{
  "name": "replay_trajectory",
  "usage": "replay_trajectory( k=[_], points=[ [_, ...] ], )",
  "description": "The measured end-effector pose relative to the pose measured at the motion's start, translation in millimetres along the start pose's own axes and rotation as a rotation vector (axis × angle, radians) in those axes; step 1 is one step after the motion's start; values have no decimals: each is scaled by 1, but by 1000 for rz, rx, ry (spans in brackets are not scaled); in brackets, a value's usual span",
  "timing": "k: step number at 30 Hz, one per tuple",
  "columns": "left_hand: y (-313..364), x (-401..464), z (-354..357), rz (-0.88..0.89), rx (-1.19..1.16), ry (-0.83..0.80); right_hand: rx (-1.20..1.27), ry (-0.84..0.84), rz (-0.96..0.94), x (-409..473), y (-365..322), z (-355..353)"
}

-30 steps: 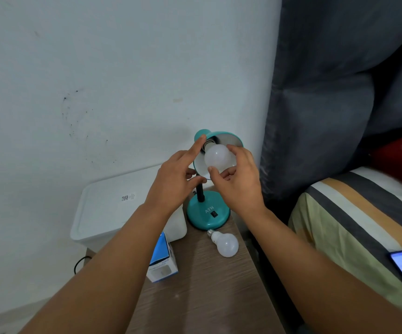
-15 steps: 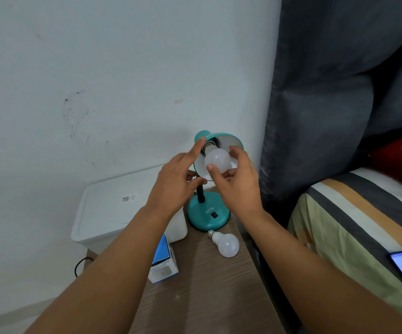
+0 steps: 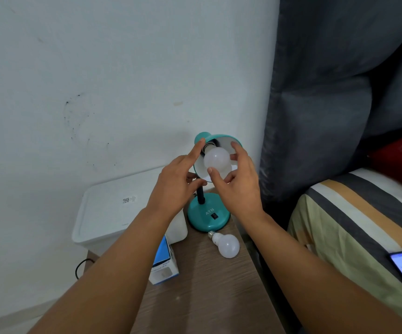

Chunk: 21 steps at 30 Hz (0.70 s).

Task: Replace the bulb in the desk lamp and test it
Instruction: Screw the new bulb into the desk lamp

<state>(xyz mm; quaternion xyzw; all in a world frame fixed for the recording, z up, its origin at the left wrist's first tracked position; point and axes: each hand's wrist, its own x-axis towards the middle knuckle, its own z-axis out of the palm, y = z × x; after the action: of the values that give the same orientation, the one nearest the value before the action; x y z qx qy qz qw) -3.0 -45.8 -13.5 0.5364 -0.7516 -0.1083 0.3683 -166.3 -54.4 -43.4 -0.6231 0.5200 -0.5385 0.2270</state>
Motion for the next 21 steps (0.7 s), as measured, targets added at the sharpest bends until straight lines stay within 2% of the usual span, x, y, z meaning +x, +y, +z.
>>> replay_trajectory(
  k=[3, 9, 17, 21],
  points=[
    [0, 0, 0, 2, 4, 3, -3, -12, -41, -1, -2, -2],
    [0, -1, 2, -6, 0, -6, 53, 0, 79, 2, -4, -2],
    [1, -2, 1, -17, 17, -6, 99, -70, -23, -2, 4, 2],
    [1, -3, 2, -22, 21, -14, 67, -26, 54, 0, 1, 1]
  ],
)
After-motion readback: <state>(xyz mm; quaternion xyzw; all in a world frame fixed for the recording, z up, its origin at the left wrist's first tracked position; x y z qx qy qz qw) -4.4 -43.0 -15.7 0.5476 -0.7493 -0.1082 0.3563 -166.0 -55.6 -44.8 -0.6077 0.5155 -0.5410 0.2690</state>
